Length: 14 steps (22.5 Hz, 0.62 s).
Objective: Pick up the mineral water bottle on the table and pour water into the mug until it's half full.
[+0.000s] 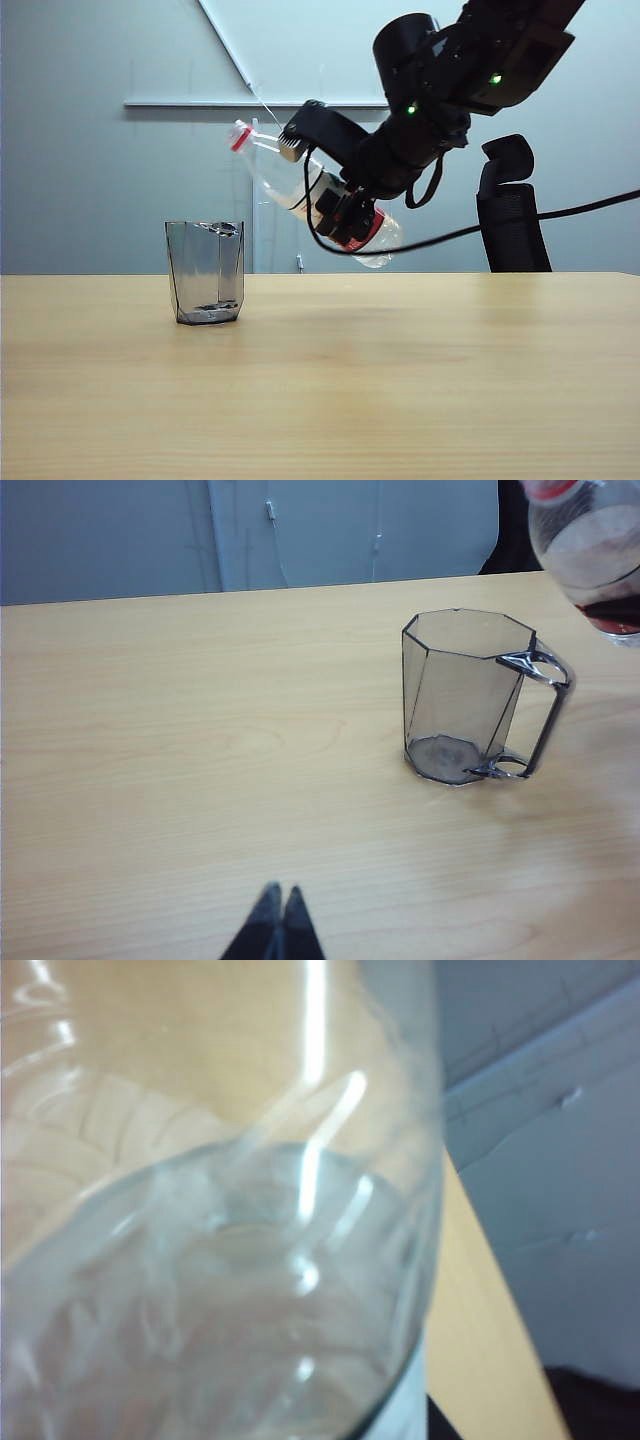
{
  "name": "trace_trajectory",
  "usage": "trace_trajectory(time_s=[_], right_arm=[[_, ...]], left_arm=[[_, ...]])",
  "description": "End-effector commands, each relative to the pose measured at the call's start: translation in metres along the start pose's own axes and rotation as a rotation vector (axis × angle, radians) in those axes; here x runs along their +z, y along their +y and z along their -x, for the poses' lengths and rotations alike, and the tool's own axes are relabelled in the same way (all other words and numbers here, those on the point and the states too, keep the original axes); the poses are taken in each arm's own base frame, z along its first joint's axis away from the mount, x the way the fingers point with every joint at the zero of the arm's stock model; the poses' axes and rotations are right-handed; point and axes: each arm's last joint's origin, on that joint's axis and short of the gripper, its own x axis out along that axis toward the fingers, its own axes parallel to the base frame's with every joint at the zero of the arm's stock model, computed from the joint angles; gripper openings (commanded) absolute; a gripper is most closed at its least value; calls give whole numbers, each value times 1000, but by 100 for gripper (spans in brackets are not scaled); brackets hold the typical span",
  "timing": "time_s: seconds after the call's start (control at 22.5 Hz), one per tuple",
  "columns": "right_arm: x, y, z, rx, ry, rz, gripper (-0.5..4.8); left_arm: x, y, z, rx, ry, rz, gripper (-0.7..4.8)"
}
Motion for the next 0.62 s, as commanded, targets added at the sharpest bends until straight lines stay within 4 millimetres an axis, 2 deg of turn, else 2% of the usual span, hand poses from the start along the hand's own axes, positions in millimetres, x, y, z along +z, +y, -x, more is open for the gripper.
trace_trajectory(time_s=[0.04,0.31,0.62], right_arm=[[13,-5,0,-72,-28,100,277],[11,3,-8,-135,38,209,278],[12,0,-8,-176,73,302,277]], left_arm=[[2,0,0,1,-16,4,-2],[2,0,0,1,-16,4,-2],[2,0,0,0,-16,4,-2]])
